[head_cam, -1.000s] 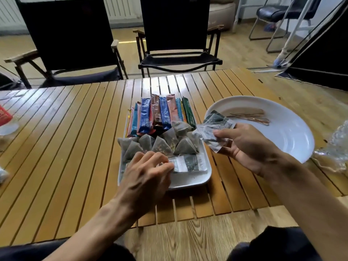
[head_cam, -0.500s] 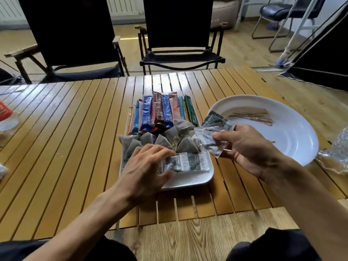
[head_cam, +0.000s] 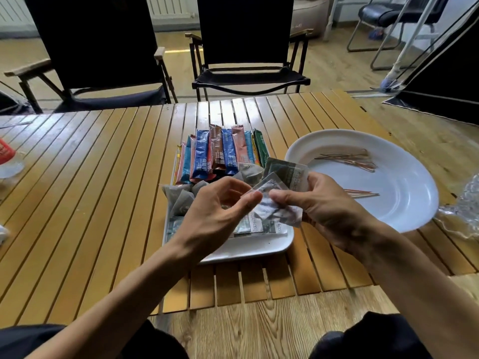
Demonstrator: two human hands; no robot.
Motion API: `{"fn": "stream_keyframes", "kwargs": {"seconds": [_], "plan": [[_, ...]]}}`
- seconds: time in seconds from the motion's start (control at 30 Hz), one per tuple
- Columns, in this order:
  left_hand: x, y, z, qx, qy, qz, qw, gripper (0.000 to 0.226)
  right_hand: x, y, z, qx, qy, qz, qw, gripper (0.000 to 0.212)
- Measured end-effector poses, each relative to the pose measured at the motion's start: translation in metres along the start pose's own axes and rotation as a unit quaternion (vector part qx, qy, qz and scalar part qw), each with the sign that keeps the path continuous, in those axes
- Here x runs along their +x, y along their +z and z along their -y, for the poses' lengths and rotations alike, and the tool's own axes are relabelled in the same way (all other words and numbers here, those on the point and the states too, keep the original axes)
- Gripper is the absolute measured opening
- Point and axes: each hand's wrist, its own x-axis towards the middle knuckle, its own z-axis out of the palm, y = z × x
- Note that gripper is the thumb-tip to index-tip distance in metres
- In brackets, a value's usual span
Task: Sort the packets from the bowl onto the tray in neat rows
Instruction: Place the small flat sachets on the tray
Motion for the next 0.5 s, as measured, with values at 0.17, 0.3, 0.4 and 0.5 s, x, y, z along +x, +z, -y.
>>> {"fn": "stream_keyframes", "kwargs": {"seconds": [0.17, 0.3, 0.4, 0.5], "plan": [[0.003, 0.001, -0.002, -0.087, -0.037, -0.027, 0.995, 0.013, -0.001, 0.000, 0.002, -0.007, -0.009, -0.016, 1.000, 0.019], [0.001, -0.001, -0.001, -0.148, -0.050, -0.047, 0.987, 0.006, -0.002, -0.007, 0.005, -0.005, 0.005, -0.057, 0.998, 0.013], [0.001, -0.006, 0.000, -0.195, -0.046, -0.058, 0.978, 0.010, -0.003, -0.009, 0.007, 0.009, 0.017, -0.074, 0.997, 0.011], [0.003, -0.008, 0.000, -0.247, -0.049, -0.045, 0.967, 0.014, -0.004, -0.009, 0.008, 0.019, 0.024, -0.081, 0.996, 0.009]]}}
